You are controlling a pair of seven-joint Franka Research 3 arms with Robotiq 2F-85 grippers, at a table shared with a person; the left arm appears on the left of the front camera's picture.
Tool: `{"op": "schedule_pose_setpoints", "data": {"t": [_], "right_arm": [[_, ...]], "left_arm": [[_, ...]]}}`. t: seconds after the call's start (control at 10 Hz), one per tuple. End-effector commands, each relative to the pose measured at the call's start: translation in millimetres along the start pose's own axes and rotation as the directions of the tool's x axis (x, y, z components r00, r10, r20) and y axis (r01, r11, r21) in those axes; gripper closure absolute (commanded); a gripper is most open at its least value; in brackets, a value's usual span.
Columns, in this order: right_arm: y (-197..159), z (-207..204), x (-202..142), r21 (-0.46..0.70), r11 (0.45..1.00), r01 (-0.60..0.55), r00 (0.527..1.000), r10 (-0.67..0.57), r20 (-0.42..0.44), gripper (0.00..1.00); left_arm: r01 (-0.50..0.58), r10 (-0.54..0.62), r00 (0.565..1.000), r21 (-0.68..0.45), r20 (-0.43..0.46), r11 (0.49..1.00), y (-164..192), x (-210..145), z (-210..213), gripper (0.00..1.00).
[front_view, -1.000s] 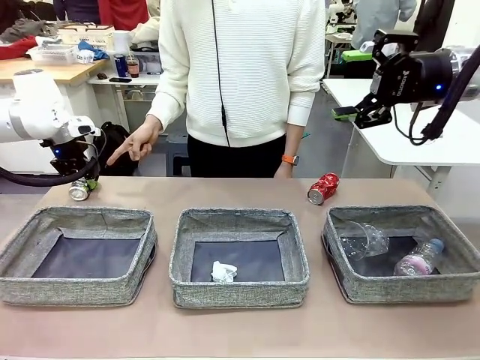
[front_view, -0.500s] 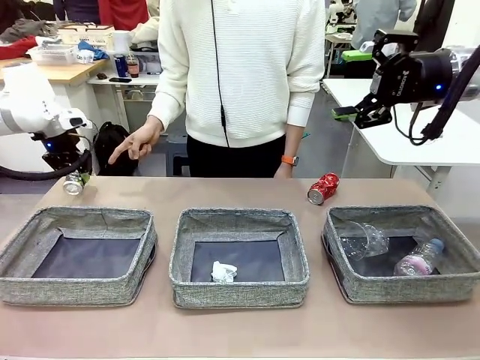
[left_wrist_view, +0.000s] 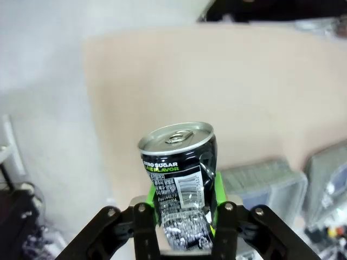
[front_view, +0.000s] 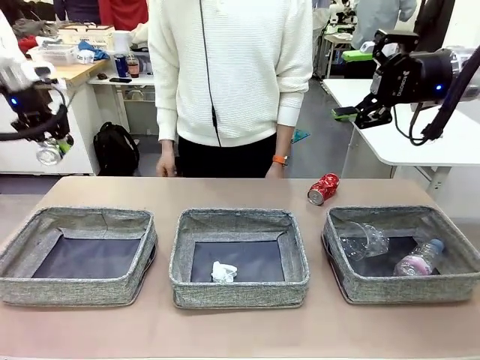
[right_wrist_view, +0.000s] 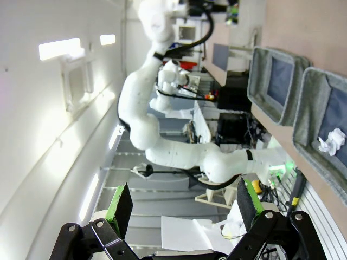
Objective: Sort the waste into the appropriate baskets.
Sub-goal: Pick up the waste item pointed out by the person.
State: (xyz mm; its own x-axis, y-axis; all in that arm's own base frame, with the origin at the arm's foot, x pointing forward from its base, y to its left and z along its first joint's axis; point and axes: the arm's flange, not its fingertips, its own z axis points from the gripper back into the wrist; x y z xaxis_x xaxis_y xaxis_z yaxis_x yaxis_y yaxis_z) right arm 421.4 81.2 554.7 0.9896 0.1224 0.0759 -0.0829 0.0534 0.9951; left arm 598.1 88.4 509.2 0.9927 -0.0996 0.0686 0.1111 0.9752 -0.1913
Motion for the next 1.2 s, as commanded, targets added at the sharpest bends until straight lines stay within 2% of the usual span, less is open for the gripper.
{"op": "schedule_pose_setpoints", "data": {"t": [0.0, 0.1, 0.2, 0.3, 0.4, 0.5, 0.6, 0.9, 1.0, 1.1], "right_arm": [[-1, -2, -2, 0.006, 1.0, -0.019, 1.0, 0.019, -0.009, 0.0], [-1, -2, -2, 0.006, 1.0, -0.019, 1.0, 0.019, -0.009, 0.0], [-1, -2, -2, 0.006, 1.0, -0.019, 1.0, 0.019, -0.009, 0.0], [-1, -2, -2, 0.006, 1.0, -0.019, 1.0, 0.019, -0.009, 0.0], [-1, -2, -2, 0.006, 1.0, -0.019, 1.0, 0.019, -0.009, 0.0], [-1, -2, -2, 0.006, 1.0, -0.019, 1.0, 0.019, -0.009, 0.0], [-1, -2, -2, 0.006, 1.0, -0.019, 1.0, 0.019, -0.009, 0.0], [-1, -2, -2, 0.006, 1.0, -0.019, 1.0, 0.019, -0.009, 0.0], [-1, -2, -2, 0.006, 1.0, -0.019, 1.0, 0.019, -0.009, 0.0], [-1, -2, -2, 0.006, 1.0, -0.019, 1.0, 0.019, -0.009, 0.0]], "left_arm": [[0.098, -0.114, 0.984, -0.121, -0.139, 0.988, -43, -42, 39, 0.76], [0.212, -0.235, 0.961, -0.156, -0.144, 0.965, -84, -86, 46, 0.76], [0.321, -0.331, 0.942, -0.128, -0.065, 0.938, -107, -125, 50, 0.76], [0.381, -0.387, 0.922, -0.143, -0.012, 0.913, -117, -149, 56, 0.76], [0.391, -0.383, 0.92, -0.135, 0.081, 0.911, -115, -155, 61, 0.76], [0.335, -0.318, 0.942, -0.206, 0.108, 0.92, -92, -134, 65, 0.76], [0.355, -0.362, 0.931, -0.122, -0.047, 0.927, -134, -141, 73, 0.76], [0.355, -0.362, 0.931, -0.122, -0.047, 0.927, -134, -141, 73, 0.76], [0.36, -0.365, 0.931, -0.134, -0.012, 0.923, -130, -145, 68, 0.59], [0.29, -0.289, 0.957, -0.109, 0.018, 0.951, -174, -142, 81, 0.59]]}}
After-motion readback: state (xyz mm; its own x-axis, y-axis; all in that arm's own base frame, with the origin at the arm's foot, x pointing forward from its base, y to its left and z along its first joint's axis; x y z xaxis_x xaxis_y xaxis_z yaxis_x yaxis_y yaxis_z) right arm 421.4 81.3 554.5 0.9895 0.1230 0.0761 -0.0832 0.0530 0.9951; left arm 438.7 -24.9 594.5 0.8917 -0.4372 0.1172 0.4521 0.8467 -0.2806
